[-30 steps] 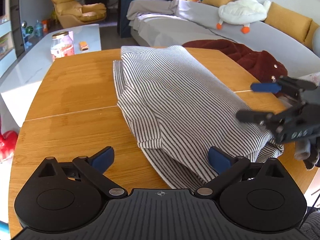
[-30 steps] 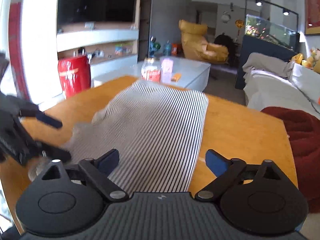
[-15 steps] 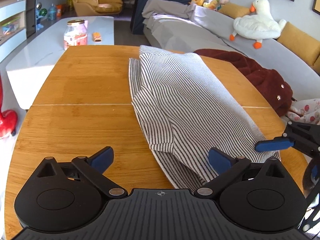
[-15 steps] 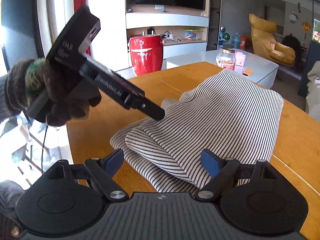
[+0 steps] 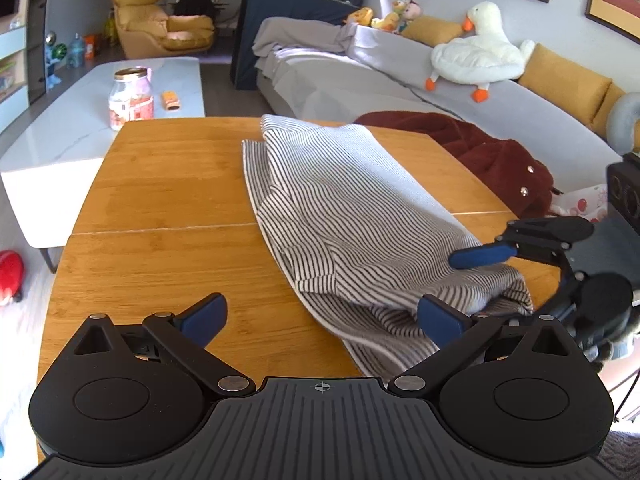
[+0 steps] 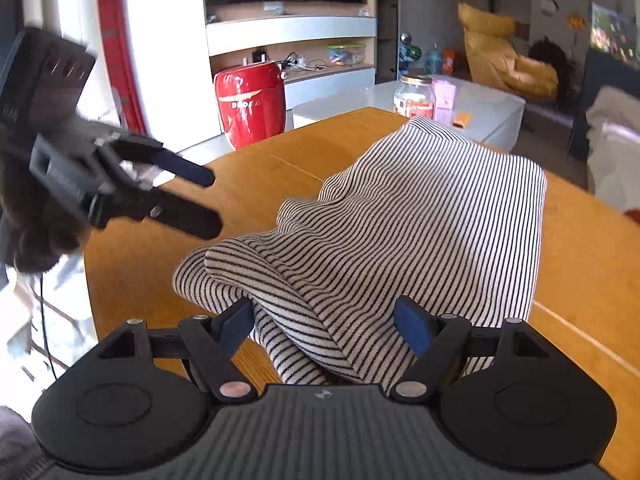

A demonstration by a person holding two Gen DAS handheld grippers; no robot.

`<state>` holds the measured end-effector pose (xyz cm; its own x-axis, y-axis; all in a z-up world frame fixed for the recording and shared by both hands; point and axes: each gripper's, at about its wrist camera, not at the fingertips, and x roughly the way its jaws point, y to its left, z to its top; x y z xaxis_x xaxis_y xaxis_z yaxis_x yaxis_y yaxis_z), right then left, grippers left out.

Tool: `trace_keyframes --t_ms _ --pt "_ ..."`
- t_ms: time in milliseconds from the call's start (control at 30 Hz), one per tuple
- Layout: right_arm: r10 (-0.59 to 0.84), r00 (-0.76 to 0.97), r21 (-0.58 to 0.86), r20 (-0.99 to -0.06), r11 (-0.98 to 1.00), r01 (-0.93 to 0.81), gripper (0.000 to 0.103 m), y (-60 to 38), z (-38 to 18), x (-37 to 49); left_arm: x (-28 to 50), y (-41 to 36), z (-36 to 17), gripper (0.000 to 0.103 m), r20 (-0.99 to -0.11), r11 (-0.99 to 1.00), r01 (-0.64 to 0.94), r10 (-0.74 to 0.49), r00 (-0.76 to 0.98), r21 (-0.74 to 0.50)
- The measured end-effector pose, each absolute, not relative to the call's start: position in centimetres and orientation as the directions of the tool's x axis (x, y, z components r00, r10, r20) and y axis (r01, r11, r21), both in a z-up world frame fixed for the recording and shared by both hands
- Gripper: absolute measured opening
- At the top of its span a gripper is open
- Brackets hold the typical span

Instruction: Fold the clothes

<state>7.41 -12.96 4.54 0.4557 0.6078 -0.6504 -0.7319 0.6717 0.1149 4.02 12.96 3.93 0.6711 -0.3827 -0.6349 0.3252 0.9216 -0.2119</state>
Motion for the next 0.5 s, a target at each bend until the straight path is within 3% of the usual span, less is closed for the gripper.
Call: trace_keyframes --t_ms 100,333,500 --pt "0.63 0.429 0.188 -0.647 0.677 -0.711 0.078 -13.8 4.6 8.3 3.3 13.6 3.8 0.103 -0.63 0.917 0.336 -0.394 0.669 -0.216" --pt "0.629 0.433 0.195 -0.645 0.684 -0.703 0.078 -13.6 4.4 8.6 2.6 13.2 3.2 0.103 -0.623 0.881 0.41 -0.462 0.631 -0.238" --pt "0.631 0.434 0.194 -0.643 0.682 -0.705 0.078 -13.6 4.2 8.7 1.8 10.1 2.2 0.103 -0.666 0.862 0.498 -0.426 0.612 -0.095"
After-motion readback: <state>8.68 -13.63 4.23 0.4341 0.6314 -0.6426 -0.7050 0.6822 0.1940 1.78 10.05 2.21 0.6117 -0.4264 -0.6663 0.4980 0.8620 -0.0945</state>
